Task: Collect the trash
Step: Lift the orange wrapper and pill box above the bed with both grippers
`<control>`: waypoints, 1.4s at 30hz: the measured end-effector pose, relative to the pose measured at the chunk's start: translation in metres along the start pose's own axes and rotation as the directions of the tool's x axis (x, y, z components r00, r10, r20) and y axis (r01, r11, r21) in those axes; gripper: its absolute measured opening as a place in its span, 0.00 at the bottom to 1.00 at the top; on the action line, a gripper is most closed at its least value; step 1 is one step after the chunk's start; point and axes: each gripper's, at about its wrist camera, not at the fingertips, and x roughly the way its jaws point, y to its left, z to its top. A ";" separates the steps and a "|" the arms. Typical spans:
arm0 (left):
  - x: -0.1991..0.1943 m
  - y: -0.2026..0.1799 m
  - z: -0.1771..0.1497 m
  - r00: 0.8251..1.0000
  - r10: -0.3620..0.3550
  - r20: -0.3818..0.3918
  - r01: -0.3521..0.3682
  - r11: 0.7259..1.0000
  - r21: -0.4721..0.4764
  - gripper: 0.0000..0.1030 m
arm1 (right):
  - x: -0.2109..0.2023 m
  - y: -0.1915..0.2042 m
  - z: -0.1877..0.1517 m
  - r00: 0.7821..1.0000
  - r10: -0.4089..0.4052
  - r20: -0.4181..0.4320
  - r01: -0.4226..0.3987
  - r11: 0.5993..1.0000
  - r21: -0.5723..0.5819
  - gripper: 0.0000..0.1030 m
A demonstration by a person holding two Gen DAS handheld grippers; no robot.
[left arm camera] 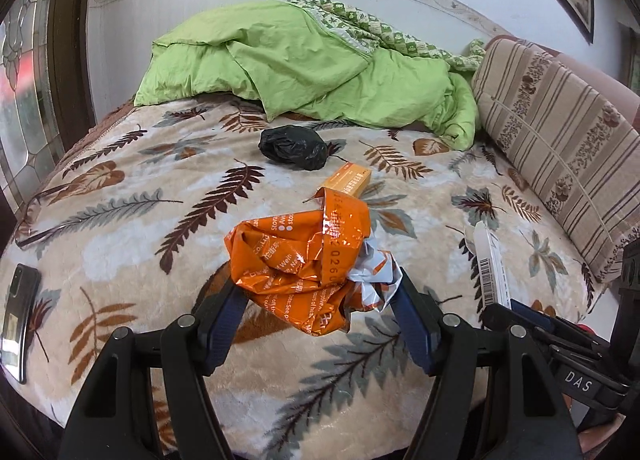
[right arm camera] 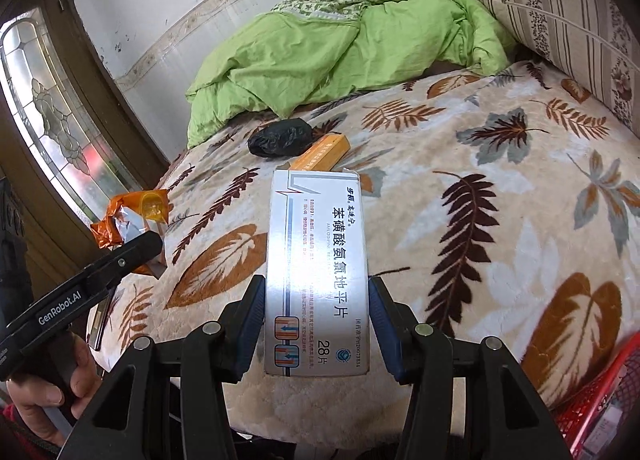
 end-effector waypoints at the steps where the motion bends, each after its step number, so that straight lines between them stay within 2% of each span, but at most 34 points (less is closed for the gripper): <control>1: -0.001 0.000 -0.001 1.000 -0.003 0.000 0.003 1.000 0.000 0.67 | -0.002 -0.001 -0.001 1.000 -0.001 0.004 0.001 1.000 0.003 0.53; 42: 0.002 -0.007 -0.009 0.998 -0.063 -0.007 0.063 0.998 0.004 0.67 | -0.016 0.001 0.001 1.000 0.019 0.018 -0.020 1.000 0.017 0.53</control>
